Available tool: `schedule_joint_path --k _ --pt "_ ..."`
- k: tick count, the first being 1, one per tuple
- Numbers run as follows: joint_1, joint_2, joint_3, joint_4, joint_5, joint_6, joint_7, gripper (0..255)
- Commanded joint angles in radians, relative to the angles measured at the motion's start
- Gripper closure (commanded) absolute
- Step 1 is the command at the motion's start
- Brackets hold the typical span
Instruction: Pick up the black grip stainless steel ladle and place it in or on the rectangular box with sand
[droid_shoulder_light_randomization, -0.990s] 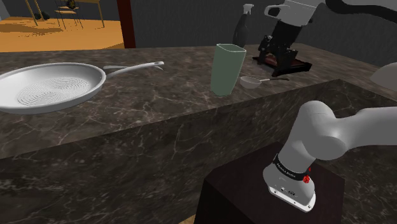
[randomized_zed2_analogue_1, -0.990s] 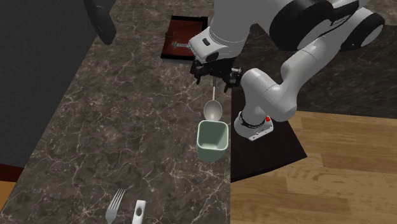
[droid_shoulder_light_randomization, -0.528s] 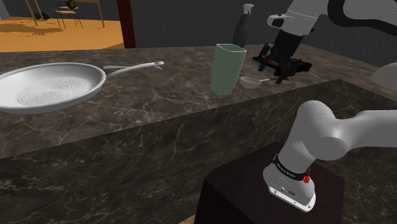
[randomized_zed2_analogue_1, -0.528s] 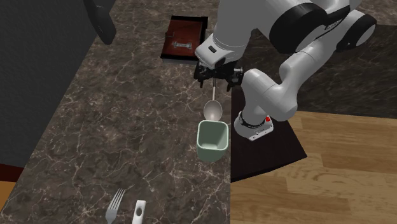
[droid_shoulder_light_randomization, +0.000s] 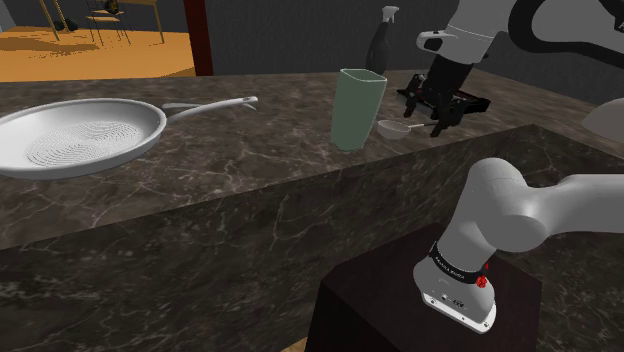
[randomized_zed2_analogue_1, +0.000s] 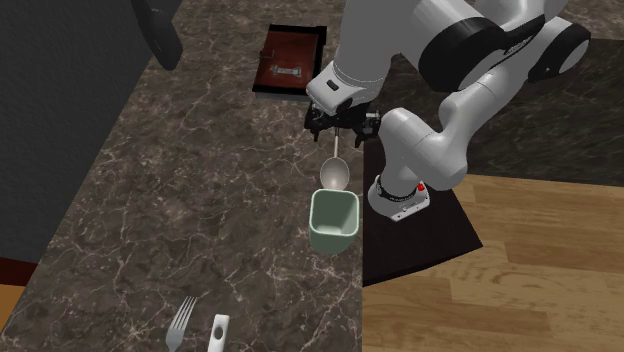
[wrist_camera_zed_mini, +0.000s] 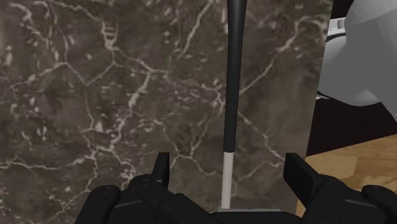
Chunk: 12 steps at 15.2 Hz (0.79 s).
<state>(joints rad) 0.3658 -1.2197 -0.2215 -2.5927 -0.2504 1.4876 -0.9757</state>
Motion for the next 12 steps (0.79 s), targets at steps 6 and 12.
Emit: schedule_joint_path --k 6,12 --pt "0.000 0.000 0.000 0.000 0.000 0.000 0.000 255" --pt "0.002 0.007 0.003 0.016 0.003 -0.009 -0.001 255"
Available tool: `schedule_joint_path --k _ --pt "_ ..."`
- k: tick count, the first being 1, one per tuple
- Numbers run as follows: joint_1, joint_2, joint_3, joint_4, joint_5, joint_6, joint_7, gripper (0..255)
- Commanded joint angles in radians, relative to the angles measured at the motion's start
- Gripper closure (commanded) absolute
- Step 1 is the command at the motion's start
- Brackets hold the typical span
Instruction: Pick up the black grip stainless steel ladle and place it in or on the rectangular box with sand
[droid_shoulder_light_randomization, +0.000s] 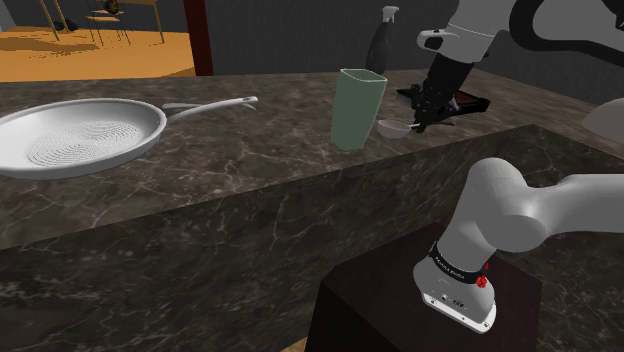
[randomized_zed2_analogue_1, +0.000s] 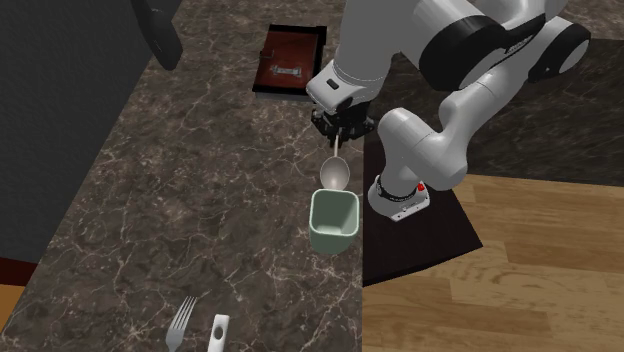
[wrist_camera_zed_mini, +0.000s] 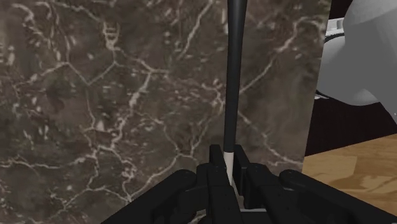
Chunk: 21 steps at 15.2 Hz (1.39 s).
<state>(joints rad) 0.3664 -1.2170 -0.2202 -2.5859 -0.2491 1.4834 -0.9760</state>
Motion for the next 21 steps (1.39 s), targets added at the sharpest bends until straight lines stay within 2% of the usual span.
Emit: schedule_joint_path --k 1,21 --pt "0.003 0.011 0.004 0.025 0.004 -0.014 -0.001 255" --pt "0.026 0.176 0.041 0.374 0.043 -0.198 -0.019 255"
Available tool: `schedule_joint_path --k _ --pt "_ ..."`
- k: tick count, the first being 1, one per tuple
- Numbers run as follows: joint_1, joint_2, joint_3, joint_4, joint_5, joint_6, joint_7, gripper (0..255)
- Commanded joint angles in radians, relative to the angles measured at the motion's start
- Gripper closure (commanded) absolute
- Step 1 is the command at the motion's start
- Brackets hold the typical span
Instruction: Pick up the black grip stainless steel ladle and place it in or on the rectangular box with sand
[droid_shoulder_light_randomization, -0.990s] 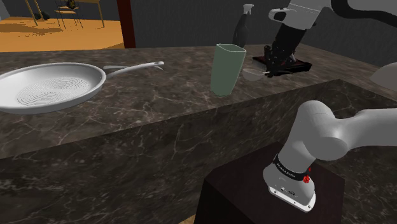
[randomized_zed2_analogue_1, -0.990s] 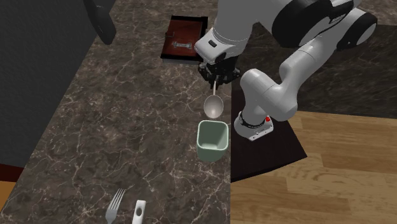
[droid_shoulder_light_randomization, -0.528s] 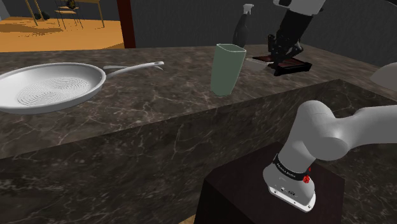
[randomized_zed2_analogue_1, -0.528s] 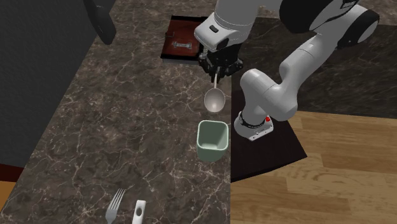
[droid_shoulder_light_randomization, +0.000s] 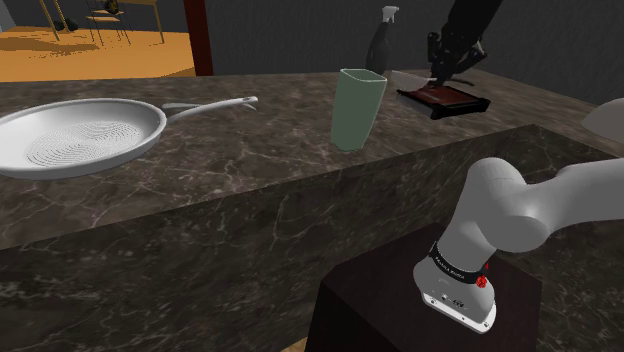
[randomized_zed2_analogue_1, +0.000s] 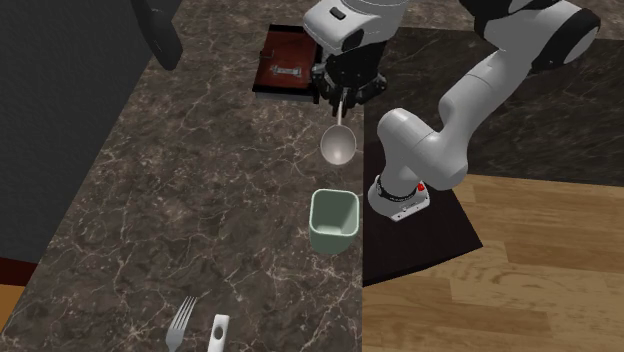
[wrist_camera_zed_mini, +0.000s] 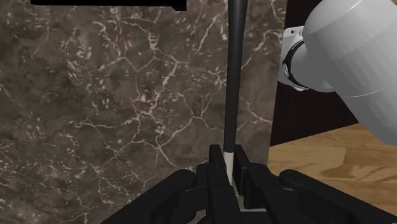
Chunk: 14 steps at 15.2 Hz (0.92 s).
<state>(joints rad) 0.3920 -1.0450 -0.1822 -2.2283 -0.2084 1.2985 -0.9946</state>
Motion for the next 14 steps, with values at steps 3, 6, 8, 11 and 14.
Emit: schedule_joint_path --k 3,6,8,11,14 --pt "-0.002 0.014 -0.043 0.050 -0.036 -0.028 -0.048 255" --pt "-0.003 0.021 -0.115 0.081 -0.095 -0.034 -0.117 255" --pt "-0.002 0.030 -0.164 0.106 -0.133 -0.036 -0.163 255" --pt "0.004 0.050 -0.237 0.151 -0.187 -0.037 -0.233 255" --pt "0.015 0.077 -0.311 0.206 -0.236 -0.036 -0.304 255"
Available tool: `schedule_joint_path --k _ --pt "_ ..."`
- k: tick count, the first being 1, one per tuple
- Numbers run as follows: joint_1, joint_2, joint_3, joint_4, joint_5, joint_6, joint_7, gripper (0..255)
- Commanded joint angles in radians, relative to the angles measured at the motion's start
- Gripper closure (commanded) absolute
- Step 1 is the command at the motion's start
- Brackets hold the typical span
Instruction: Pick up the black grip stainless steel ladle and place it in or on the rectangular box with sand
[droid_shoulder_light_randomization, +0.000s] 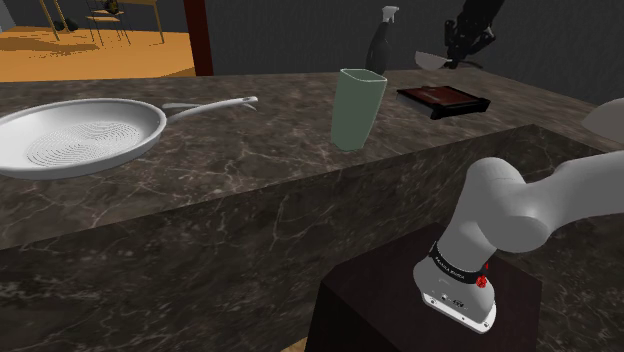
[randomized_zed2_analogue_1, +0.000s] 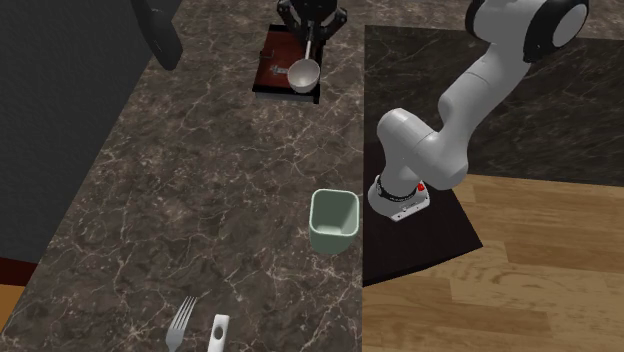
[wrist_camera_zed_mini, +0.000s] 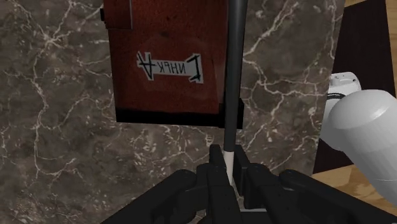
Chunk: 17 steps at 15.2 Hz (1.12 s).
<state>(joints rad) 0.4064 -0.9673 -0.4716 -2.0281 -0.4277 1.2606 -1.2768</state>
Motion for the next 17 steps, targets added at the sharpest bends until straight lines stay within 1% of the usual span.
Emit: schedule_joint_path --k 1,5,9,10,17 --pt "0.006 0.010 -0.046 0.026 -0.032 0.003 -0.045 255" --pt "0.035 0.060 -0.151 0.118 -0.087 0.009 -0.140 255" --pt "0.083 0.120 -0.265 0.229 -0.130 0.016 -0.237 255" --pt "0.083 0.120 -0.266 0.230 -0.130 0.016 -0.238 255" --pt "0.056 0.060 -0.277 0.101 -0.158 0.086 -0.216 255"
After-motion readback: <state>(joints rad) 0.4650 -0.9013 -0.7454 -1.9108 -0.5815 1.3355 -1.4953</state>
